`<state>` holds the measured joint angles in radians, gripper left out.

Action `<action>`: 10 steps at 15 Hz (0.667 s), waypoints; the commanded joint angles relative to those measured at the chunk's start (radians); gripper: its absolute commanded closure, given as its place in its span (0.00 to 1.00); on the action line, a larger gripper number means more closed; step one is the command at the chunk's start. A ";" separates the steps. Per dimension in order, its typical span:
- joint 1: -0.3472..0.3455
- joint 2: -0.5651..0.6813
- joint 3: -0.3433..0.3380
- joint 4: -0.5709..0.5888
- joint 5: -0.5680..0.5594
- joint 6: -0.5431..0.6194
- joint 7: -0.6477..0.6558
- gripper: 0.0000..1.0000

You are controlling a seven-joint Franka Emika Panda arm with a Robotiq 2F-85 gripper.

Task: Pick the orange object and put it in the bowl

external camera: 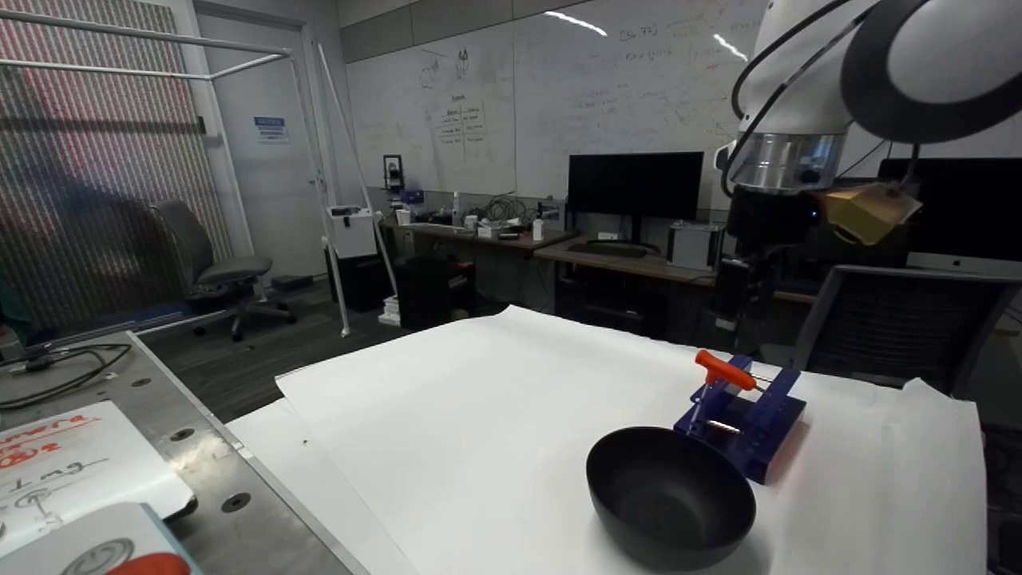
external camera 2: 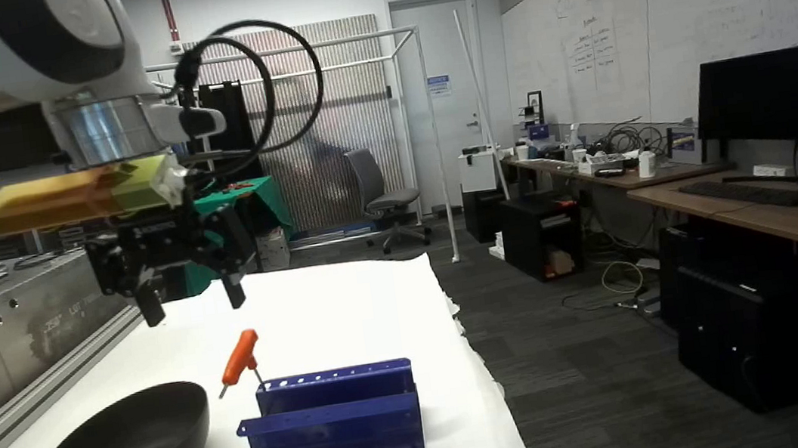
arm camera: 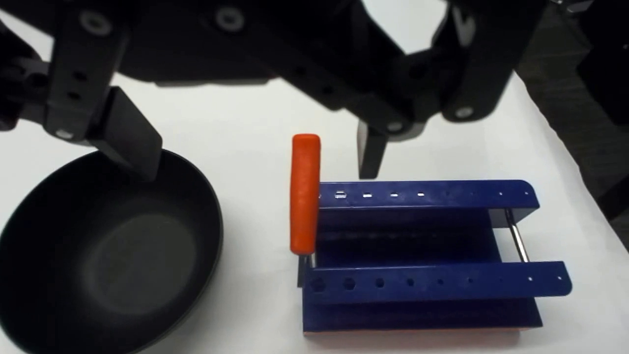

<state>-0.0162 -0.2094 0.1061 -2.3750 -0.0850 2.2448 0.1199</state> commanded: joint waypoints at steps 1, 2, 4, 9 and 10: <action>-0.002 0.164 -0.037 0.134 -0.010 -0.031 0.011 0.00; 0.000 0.194 -0.050 0.150 0.008 -0.036 -0.003 0.00; 0.001 0.238 -0.069 0.170 0.025 -0.030 -0.014 0.00; 0.000 0.270 -0.093 0.174 0.059 -0.029 -0.022 0.26; 0.002 0.257 -0.093 0.164 0.070 -0.047 -0.035 0.34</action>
<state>-0.0202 0.0570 0.0223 -2.2264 -0.0513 2.2413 0.1168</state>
